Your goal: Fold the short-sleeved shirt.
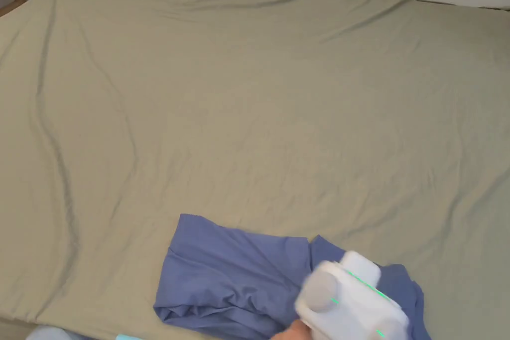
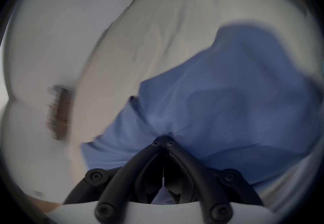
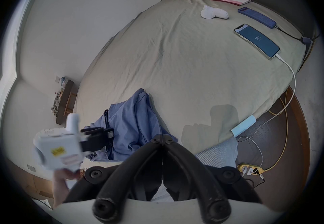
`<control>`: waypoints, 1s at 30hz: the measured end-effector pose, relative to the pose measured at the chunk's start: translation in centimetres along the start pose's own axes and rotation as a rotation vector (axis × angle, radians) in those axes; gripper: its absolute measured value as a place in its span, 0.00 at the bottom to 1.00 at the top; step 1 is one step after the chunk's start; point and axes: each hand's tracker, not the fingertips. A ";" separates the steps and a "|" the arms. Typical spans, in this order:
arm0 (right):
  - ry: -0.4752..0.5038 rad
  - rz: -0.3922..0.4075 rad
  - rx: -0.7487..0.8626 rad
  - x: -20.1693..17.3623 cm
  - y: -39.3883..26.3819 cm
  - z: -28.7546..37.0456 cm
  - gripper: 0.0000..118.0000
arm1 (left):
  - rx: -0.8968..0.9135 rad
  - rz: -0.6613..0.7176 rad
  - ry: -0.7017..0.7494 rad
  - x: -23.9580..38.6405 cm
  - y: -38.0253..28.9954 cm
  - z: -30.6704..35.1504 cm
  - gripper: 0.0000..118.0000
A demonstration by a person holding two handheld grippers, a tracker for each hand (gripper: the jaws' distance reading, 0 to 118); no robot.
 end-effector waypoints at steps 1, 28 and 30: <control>-0.002 0.004 0.001 -0.3 0.1 0.0 0.00 | -0.016 0.135 -0.114 -2.8 -0.1 1.3 0.00; 0.004 0.146 -0.073 -7.9 0.6 -3.8 0.00 | 0.099 0.665 -0.630 -34.1 -10.2 0.3 0.96; -0.003 0.145 -0.075 -7.8 0.6 -3.9 0.00 | 0.088 0.708 -0.781 -33.7 -10.3 0.1 0.85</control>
